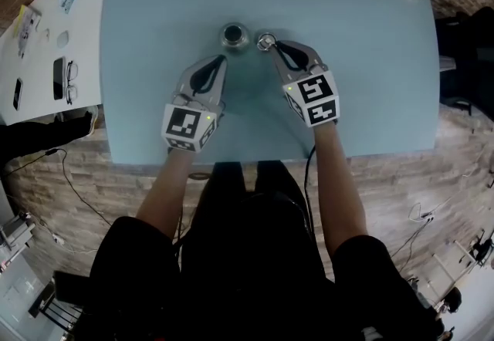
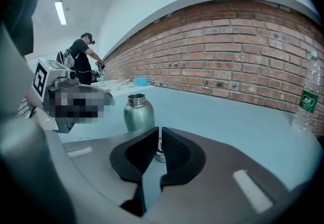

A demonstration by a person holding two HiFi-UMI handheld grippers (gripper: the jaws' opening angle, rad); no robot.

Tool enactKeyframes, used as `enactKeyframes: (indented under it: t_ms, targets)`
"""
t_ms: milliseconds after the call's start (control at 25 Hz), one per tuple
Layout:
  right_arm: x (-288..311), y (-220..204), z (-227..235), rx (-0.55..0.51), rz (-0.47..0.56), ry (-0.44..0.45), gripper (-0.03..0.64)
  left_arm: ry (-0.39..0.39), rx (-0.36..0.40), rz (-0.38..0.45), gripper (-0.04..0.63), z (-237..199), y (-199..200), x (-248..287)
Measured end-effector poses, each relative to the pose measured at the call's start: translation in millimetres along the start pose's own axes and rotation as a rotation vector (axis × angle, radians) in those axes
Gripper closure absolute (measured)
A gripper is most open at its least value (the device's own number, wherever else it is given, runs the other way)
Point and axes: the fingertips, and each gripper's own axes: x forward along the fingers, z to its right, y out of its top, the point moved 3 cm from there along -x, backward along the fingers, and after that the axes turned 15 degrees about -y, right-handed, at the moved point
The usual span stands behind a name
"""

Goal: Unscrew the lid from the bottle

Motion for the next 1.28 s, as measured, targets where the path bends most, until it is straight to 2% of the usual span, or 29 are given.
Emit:
enactKeyframes:
  t_ms: [80,360,720,920,1280]
  targets:
    - [-6.2,3.9,1.0,0.014,0.021,-0.007,0.613,0.008,-0.001,0.009,0.595,-0.2,5.2,-0.5]
    - [-34.5,24.0,-1.8,0.04,0.105,-0.027,0.614,0.031,0.015,0.031,0.595,4.5,21.8,-9.3]
    - [-107.5,55.6,13.1,0.146,0.27,-0.091,0.614,0.063,0.023,0.069,0.595,20.9,47.7,-26.6]
    - [-133.9,60.7,5.4,0.122,0.296,-0.094,0.614,0.085,0.023,0.099,0.595,31.1,63.4,-39.2]
    - [-171.2,70.2,-9.7,0.155,0.352,-0.101,0.614,0.099,0.052,0.117,0.595,48.3,77.2,-58.1]
